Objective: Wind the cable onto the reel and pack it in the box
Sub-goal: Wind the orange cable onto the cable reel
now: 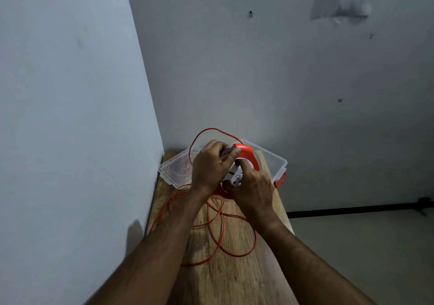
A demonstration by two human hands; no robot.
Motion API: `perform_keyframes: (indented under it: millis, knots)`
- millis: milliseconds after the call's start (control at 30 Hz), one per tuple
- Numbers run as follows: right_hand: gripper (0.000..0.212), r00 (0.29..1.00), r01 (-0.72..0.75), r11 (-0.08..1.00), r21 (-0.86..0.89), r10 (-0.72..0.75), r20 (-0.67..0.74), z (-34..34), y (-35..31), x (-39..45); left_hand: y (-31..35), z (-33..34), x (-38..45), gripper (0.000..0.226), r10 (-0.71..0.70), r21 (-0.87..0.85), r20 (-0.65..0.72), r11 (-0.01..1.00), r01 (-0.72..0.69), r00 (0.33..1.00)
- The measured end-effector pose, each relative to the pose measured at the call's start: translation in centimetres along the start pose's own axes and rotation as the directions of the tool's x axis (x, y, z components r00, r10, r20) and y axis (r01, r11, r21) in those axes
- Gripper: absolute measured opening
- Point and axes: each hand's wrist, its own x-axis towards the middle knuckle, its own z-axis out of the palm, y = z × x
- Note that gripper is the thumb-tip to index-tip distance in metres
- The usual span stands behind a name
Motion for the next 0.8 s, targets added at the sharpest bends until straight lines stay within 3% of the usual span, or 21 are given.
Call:
perform_keyframes:
  millis: [100, 167, 200, 233, 300, 367, 400, 467, 533, 600, 633, 667, 700, 733, 767, 800]
  knots:
    - [0.046, 0.975, -0.192, 0.961, 0.198, 0.210, -0.070, -0.1, -1.1, 0.1, 0.2, -0.1, 0.0, 0.033, -0.012, -0.024, -0.019, 1.000, 0.011, 1.000]
    - [0.046, 0.900, -0.391, 0.856, 0.339, 0.432, -0.053, 0.4, -1.4, 0.6, 0.5, 0.1, 0.0, 0.034, -0.025, -0.028, -0.044, 0.999, 0.023, 0.999]
    - [0.049, 0.830, -0.510, 0.766, 0.393, 0.558, -0.010, 0.6, -1.6, 0.9, 0.5, 0.2, 0.0, 0.035, -0.019, -0.025, -0.047, 1.000, 0.018, 0.999]
    - [0.053, 0.727, -0.632, 0.629, 0.453, 0.684, 0.063, 0.9, -1.8, 1.2, 0.5, 0.3, 0.0, 0.036, -0.010, -0.025, -0.045, 1.000, 0.009, 0.999]
    - [0.051, 0.443, -0.759, 0.167, 0.629, 0.841, 0.311, 1.6, -1.9, 1.9, 0.6, 0.5, -0.1, 0.036, 0.008, -0.009, -0.041, 1.000, -0.008, 0.999]
    - [0.058, 0.213, -0.650, -0.341, 0.680, 0.777, 0.593, 1.6, -2.4, 2.7, 0.5, 0.5, -0.2, 0.036, 0.028, 0.028, -0.042, 0.999, -0.027, 0.999]
    - [0.068, 0.166, -0.582, -0.478, 0.658, 0.722, 0.672, 1.6, -2.4, 2.9, 0.4, 0.4, -0.3, 0.037, 0.033, 0.036, -0.045, 0.999, -0.031, 0.998]
    - [0.076, 0.157, -0.569, -0.544, 0.616, 0.663, 0.732, 1.2, -2.4, 3.1, 0.1, 0.4, -0.5, 0.037, 0.022, 0.024, -0.047, 0.999, -0.021, 0.999]
    - [0.070, 0.214, -0.601, -0.506, 0.619, 0.644, 0.734, 0.5, -2.6, 2.7, -0.1, 0.3, -0.4, 0.038, 0.003, 0.000, -0.050, 1.000, -0.003, 0.999]
    - [0.058, 0.274, -0.682, -0.347, 0.644, 0.695, 0.665, -0.3, -2.7, 2.0, -0.1, 0.3, -0.3, 0.037, -0.022, -0.027, -0.060, 0.999, 0.021, 0.998]
    - [0.050, 0.357, -0.726, -0.162, 0.668, 0.742, 0.568, -0.8, -2.9, 1.5, -0.1, 0.3, -0.2, 0.036, -0.034, -0.037, -0.065, 0.999, 0.032, 0.997]
    - [0.038, 0.488, -0.725, 0.089, 0.683, 0.765, 0.419, -0.9, -2.9, 1.0, -0.1, 0.2, -0.1, 0.036, -0.040, -0.042, -0.069, 0.998, 0.037, 0.997]
    - [0.026, 0.664, -0.644, 0.393, 0.656, 0.713, 0.225, -1.2, -2.8, 0.4, -0.2, 0.1, 0.1, 0.037, -0.038, -0.040, -0.071, 0.999, 0.035, 0.997]
    - [0.019, 0.837, -0.468, 0.684, 0.560, 0.546, 0.033, -1.4, -2.5, -0.1, -0.2, 0.1, 0.2, 0.036, -0.034, -0.036, -0.070, 0.999, 0.032, 0.997]
    - [0.017, 0.950, -0.239, 0.881, 0.408, 0.300, -0.091, -1.6, -2.0, -0.5, -0.2, 0.0, 0.3, 0.036, -0.034, -0.034, -0.061, 0.999, 0.031, 0.998]
    - [0.015, 0.990, -0.009, 0.976, 0.217, 0.040, -0.137, -1.5, -1.1, -0.8, -0.2, -0.1, 0.3, 0.035, -0.034, -0.035, -0.050, 0.999, 0.032, 0.998]
